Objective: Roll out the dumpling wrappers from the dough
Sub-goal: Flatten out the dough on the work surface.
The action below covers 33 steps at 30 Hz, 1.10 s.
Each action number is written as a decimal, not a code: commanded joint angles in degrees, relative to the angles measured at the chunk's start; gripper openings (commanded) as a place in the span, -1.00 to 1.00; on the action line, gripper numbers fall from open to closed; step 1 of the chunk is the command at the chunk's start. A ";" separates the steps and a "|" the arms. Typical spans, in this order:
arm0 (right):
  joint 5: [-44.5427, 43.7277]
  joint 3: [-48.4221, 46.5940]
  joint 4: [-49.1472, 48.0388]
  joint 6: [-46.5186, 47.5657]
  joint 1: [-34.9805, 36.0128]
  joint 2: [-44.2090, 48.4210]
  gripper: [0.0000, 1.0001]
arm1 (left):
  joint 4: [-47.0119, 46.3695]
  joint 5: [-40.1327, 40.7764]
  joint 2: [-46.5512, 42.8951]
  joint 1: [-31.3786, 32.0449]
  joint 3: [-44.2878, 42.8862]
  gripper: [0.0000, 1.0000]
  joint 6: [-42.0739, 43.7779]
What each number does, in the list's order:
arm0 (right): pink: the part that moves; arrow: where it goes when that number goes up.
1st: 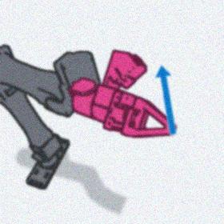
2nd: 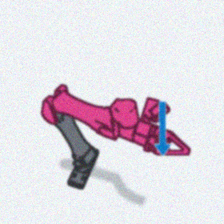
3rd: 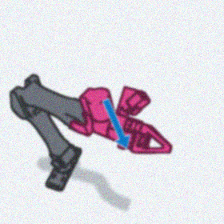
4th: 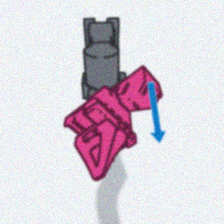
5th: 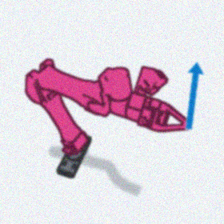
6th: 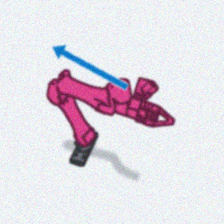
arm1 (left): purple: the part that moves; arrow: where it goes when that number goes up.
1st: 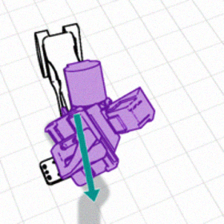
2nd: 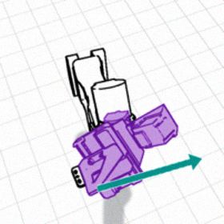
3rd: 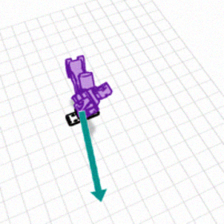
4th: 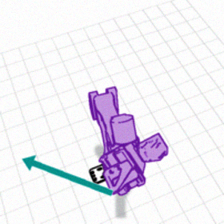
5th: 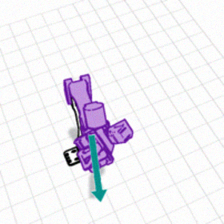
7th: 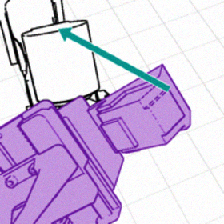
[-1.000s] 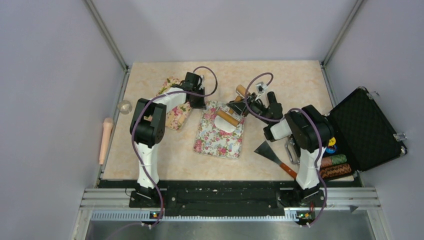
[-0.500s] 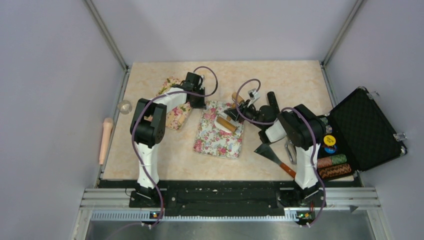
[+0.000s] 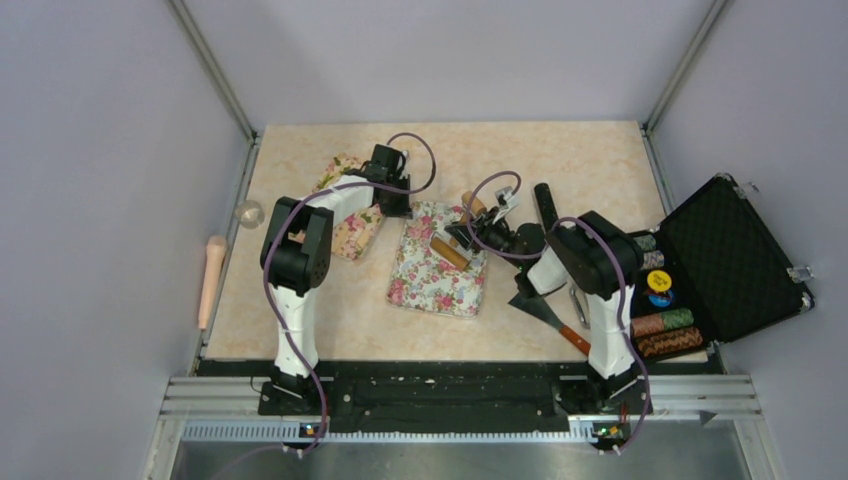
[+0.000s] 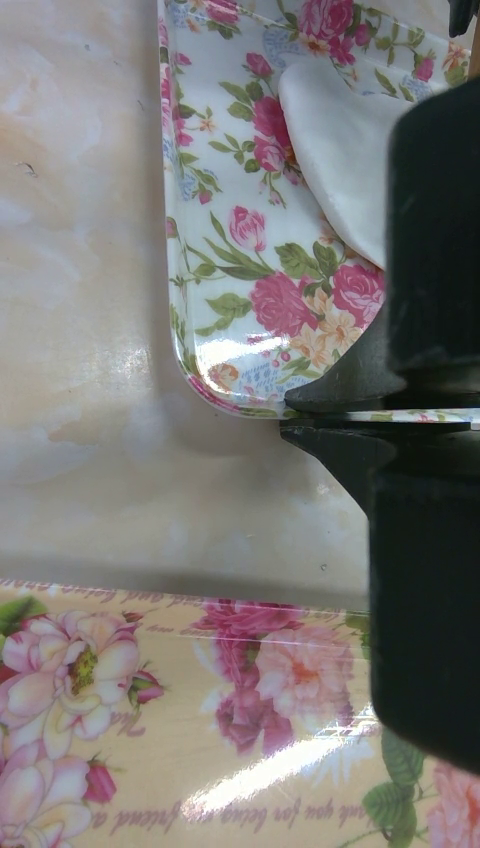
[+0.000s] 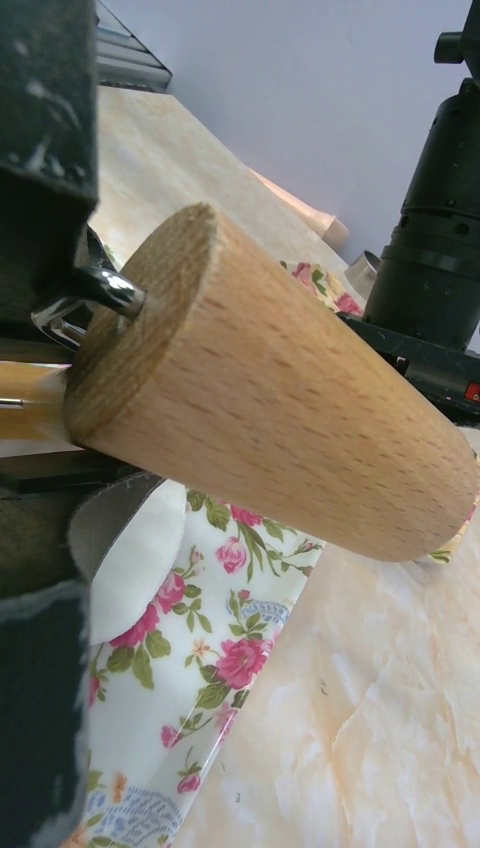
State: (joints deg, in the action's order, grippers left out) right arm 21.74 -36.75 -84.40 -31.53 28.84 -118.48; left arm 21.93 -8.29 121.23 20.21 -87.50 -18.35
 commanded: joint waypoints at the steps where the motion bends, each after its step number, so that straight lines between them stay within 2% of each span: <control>1: 1.00 2.50 8.89 5.30 1.28 -4.13 -1.00 | 3.91 3.93 1.73 0.39 0.93 -1.00 -0.02; 20: 3.20 2.06 9.41 5.91 3.94 -4.87 -1.00 | 3.97 4.11 1.12 0.37 1.11 -1.00 -0.11; 23: 8.82 1.47 0.96 1.28 2.86 -5.20 -1.00 | 3.89 3.90 1.09 0.42 1.18 -1.00 -0.08; 26: 15.73 -1.92 -9.66 -11.28 -0.36 -3.10 -1.00 | 3.61 3.98 0.94 0.43 1.53 -1.00 0.06; 29: 15.68 -4.09 -10.91 -14.57 -3.42 2.78 -1.00 | 3.43 3.81 0.69 0.39 1.65 -1.00 0.02; 33: 11.52 -2.77 -8.65 -11.04 -6.84 5.26 -1.00 | 3.47 2.85 0.51 0.45 1.55 -1.00 -0.26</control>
State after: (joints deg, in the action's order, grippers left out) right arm 34.61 -38.44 -85.41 -42.70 24.91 -118.63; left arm 21.98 -8.08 121.12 20.27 -87.50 -18.57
